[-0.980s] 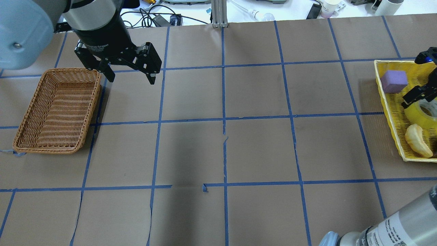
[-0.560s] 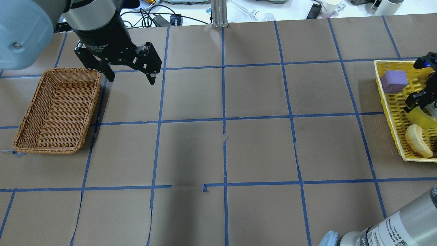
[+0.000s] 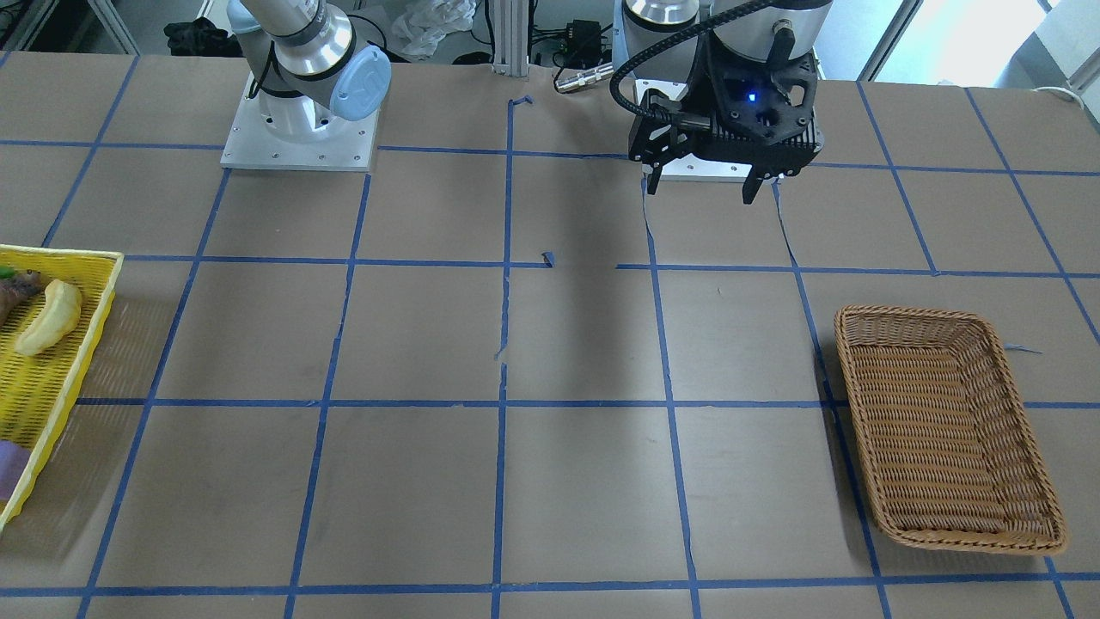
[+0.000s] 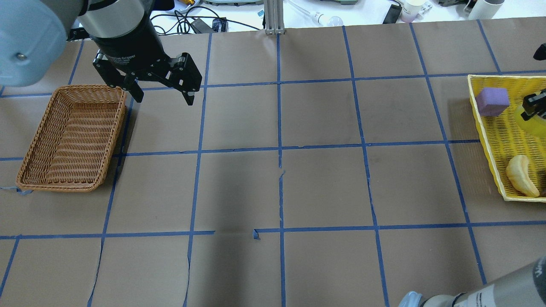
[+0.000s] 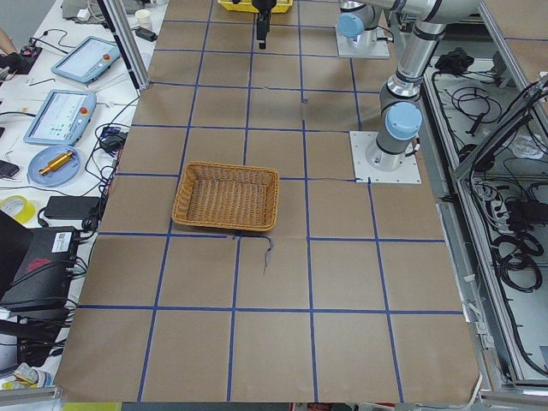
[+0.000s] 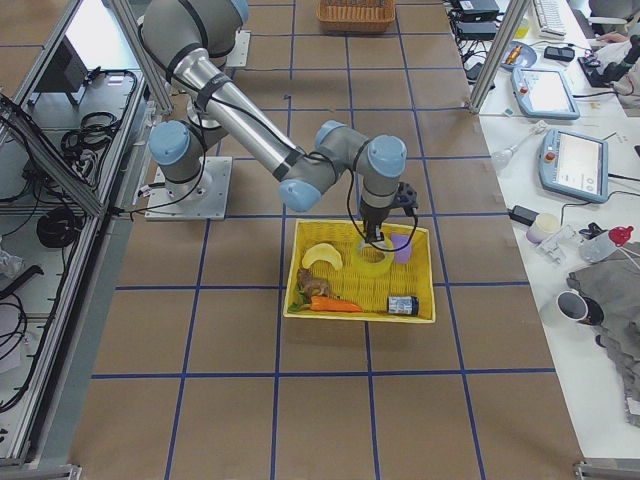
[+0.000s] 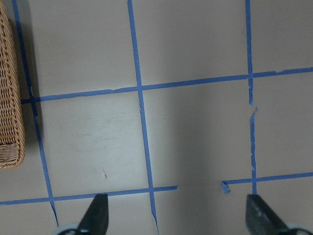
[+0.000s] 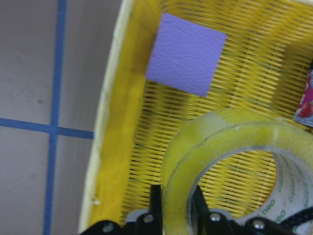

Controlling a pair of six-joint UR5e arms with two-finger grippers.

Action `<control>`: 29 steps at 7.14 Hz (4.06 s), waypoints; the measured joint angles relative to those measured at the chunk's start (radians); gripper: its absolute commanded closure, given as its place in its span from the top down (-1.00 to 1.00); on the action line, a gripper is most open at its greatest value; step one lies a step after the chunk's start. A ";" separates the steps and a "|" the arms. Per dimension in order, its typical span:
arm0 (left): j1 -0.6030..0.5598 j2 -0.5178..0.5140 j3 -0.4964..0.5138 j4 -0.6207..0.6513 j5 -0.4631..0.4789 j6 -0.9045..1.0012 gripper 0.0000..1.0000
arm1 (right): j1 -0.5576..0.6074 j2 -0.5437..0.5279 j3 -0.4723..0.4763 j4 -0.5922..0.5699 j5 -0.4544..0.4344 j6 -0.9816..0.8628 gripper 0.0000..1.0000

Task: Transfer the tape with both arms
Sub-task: 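Lift the tape roll and carry it with the right gripper to the table center, then release the tape roll and withdraw the right gripper while the left gripper approaches it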

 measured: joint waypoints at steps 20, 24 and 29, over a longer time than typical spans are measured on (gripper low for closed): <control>0.223 -0.163 -0.485 0.491 -0.268 0.044 1.00 | 0.800 0.051 -0.077 0.012 0.125 0.999 1.00; -0.014 -0.329 -0.447 0.818 -0.354 -0.634 1.00 | 0.528 -0.194 -0.060 0.342 0.022 0.617 1.00; -0.135 -0.477 -0.321 0.848 -0.204 -0.719 -1.00 | 0.556 -0.262 -0.064 0.368 -0.008 0.681 1.00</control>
